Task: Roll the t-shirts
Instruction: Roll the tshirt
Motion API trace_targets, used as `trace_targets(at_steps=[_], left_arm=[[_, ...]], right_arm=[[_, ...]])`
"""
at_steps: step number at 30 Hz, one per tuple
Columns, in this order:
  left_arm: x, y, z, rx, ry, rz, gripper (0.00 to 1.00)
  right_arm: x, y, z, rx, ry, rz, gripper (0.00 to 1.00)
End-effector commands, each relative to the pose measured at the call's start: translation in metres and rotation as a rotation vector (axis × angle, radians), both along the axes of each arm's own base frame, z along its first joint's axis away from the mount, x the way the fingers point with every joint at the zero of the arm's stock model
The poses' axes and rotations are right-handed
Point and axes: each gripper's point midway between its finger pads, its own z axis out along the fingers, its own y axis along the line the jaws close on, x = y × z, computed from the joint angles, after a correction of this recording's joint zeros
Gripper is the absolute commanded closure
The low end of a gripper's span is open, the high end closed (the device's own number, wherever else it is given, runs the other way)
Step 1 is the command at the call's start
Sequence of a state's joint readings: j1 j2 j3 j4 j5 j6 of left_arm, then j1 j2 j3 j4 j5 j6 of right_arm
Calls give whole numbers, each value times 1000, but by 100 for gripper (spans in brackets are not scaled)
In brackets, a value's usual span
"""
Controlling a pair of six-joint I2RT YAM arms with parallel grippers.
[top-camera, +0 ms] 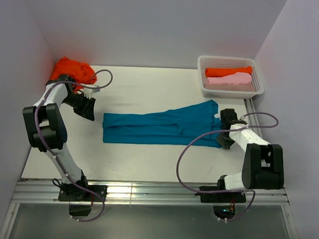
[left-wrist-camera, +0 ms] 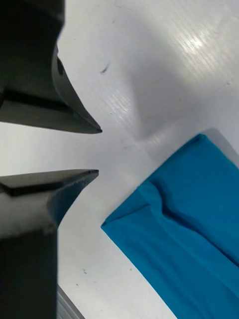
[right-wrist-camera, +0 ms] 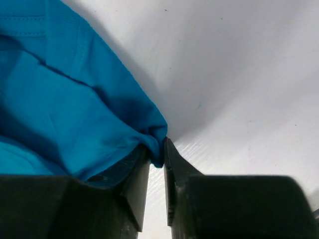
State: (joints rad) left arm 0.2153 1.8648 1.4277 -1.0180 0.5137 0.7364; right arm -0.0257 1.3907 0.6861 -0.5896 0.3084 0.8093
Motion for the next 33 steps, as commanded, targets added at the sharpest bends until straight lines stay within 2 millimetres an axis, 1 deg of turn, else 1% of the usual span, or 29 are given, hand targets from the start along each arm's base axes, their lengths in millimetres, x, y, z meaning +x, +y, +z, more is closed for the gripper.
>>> trace_targets(at_steps=[1,3,4,5,6,7,8,9,10,11,13,14,17,18,19,20,21,22,23,24,25,26,27,28,29,30,31,32,33], left_arm=[[20,-18,10,-64,-48,-3,57],[30,-21,10,-82,-54,23,55],[40,-23,14,-95,-81,25,54],[44,-24,14,-107,-81,35,54],[49,-24,9,-113,-73,42,53],[56,-25,13,-116,-87,42,53],[59,-26,14,-131,-88,40,53],[61,-29,10,-142,-77,33,53],[65,-30,14,-144,-85,28,52],[66,-33,13,-153,-82,21,52],[65,-39,11,-155,-76,5,53],[66,-40,10,-153,-78,-1,53],[63,-52,3,-149,-65,-28,53],[62,-55,-2,-134,-55,-35,53],[62,-57,-4,-128,-52,-31,53],[62,-58,-8,-121,-48,-31,53],[63,-60,-11,-110,-47,-34,54],[63,-60,-13,-105,-40,-33,54],[63,-60,-19,-99,-28,-33,55],[64,-62,-22,-90,-29,-34,55],[65,-60,-25,-78,-24,-25,55],[65,-60,-29,-72,-16,-22,55],[66,-60,-32,-67,-13,-20,56],[67,-58,-35,-49,-11,-13,57],[68,-58,-39,-45,-6,-11,58],[68,-58,-40,-42,-4,-10,61],[67,-57,-43,-39,4,-12,62],[66,-58,-45,-43,13,-16,65],[66,-58,-45,-47,16,-20,71]], right_arm=[[-1,-7,4,-33,7,2,65],[4,-4,16,-24,-46,8,58],[3,1,20,-19,-54,21,56],[8,1,31,-20,-95,7,56],[10,10,36,-22,-106,33,55],[7,18,41,-24,-99,60,55],[10,24,48,-17,-129,59,55],[16,32,58,-11,-160,77,55],[16,47,62,-7,-165,123,55],[19,55,68,5,-191,121,55],[33,78,82,40,-257,177,55],[40,95,90,61,-287,216,55],[62,127,100,111,-341,299,55],[68,135,102,121,-346,316,55],[72,140,95,109,-313,329,55],[81,152,104,115,-333,348,56],[86,161,105,119,-333,368,56],[91,173,98,128,-313,394,56],[101,186,109,141,-340,413,56],[103,204,110,150,-342,450,56],[108,218,100,150,-320,478,56],[119,237,114,167,-354,501,56],[122,250,116,171,-356,523,56],[121,273,103,167,-327,577,56],[131,296,117,194,-363,608,56],[133,311,119,201,-368,632,56],[130,333,106,198,-346,676,56],[137,355,120,227,-385,705,56],[139,369,120,239,-393,727,56]])
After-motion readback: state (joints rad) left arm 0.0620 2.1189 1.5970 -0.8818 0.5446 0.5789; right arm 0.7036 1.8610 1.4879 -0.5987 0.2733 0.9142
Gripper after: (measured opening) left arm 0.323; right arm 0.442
